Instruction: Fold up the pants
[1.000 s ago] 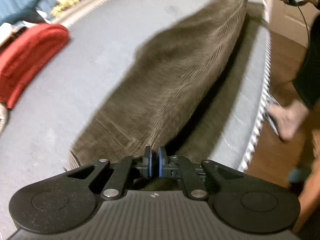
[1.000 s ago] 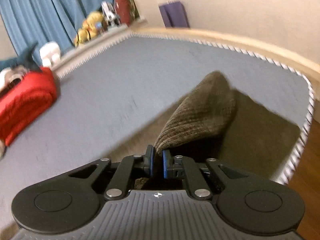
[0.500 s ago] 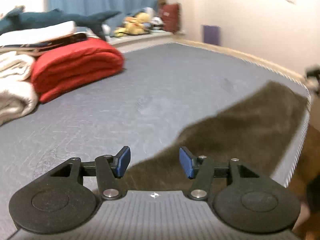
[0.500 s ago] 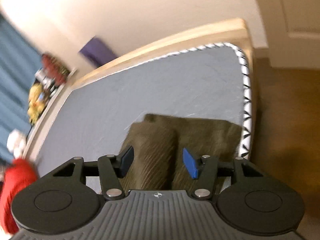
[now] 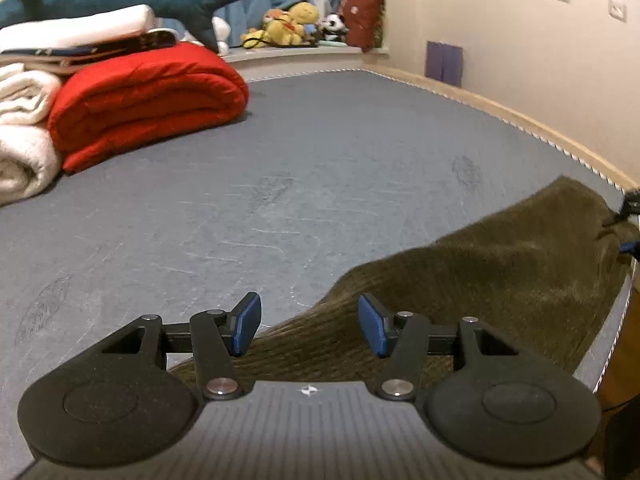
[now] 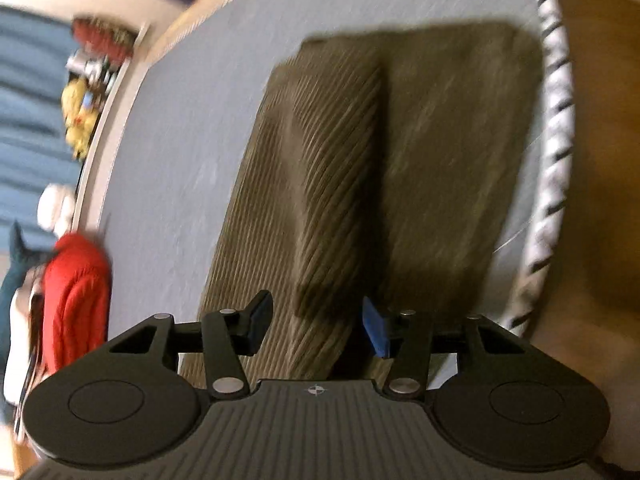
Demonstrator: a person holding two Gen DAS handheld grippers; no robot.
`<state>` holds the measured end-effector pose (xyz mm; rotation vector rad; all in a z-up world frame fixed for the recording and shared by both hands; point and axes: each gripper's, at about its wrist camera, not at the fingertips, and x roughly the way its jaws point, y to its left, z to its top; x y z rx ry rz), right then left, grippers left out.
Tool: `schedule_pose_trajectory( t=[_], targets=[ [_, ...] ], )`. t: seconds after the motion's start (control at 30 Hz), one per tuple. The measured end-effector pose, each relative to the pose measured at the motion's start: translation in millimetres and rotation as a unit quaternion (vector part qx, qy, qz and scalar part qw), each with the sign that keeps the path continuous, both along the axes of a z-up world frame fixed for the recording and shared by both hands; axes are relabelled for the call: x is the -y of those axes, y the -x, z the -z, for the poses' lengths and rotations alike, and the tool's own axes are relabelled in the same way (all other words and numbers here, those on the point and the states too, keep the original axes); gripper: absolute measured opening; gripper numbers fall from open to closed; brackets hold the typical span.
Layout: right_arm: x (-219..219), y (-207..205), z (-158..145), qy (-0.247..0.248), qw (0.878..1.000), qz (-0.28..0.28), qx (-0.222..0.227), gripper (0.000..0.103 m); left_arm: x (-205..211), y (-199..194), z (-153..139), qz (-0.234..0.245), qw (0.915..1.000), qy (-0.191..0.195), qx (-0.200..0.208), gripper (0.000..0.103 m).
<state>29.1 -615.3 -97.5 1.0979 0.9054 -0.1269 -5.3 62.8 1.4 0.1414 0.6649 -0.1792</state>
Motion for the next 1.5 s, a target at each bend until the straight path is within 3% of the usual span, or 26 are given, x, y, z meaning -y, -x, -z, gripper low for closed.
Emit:
schedule_pose_trajectory(
  t=[0.07,0.23,0.4,0.57,0.8,0.9,1.0,1.07,1.2,1.27,1.37,1.5],
  targets=[
    [-7.8,-8.1,5.3,-0.022,0.999,-0.025,-0.009,0.057,6.0,0.2,1.0,0.011,0.9999,-0.010,0.008,0.060],
    [-14.9,-16.4,2.3,-0.015,0.999,-0.031,-0.011,0.058,11.8,5.5,4.2,0.023,0.9993,-0.022,0.019,0.060],
    [4.6,-15.5,-5.2,-0.040,0.997,0.041,0.044,0.058,13.2,6.1,3.4,0.015,0.9995,-0.017,0.023,0.060],
    [30.3,2.7,-20.3,-0.048,0.984,0.133,0.111,0.058,12.2,10.6,3.5,0.011,0.9993,-0.023,0.027,0.060],
    [39.2,17.9,-27.4,-0.049,0.973,0.158,0.160,0.058,9.2,14.3,-1.0,0.005,0.9994,-0.019,0.029,0.060],
    [47.4,44.0,-47.1,-0.035,0.952,0.218,0.214,0.058,7.4,15.7,-2.3,0.004,0.9993,-0.018,0.032,0.063],
    [56.5,70.1,-73.1,0.011,0.928,0.252,0.276,0.058,4.7,15.8,-1.9,0.004,0.9994,-0.018,0.030,0.064],
    [57.7,72.1,-76.3,0.039,0.932,0.256,0.254,0.058,3.5,14.6,-1.4,0.002,0.9994,-0.017,0.028,0.064],
    [60.9,55.9,-44.0,0.017,0.958,0.262,0.116,0.058,4.8,13.0,-1.6,0.002,0.9995,-0.015,0.026,0.064],
    [60.2,46.0,-33.1,0.018,0.966,0.247,0.074,0.058,7.3,13.2,-2.7,0.006,0.9995,-0.016,0.028,0.064],
    [58.9,38.8,-35.2,0.060,0.968,0.241,0.042,0.058,8.6,13.8,-3.0,0.010,0.9993,-0.019,0.030,0.064],
    [70.8,33.3,-27.8,0.057,0.967,0.250,0.017,0.057,8.3,13.3,0.0,0.011,0.9994,-0.022,0.025,0.064]
  ],
)
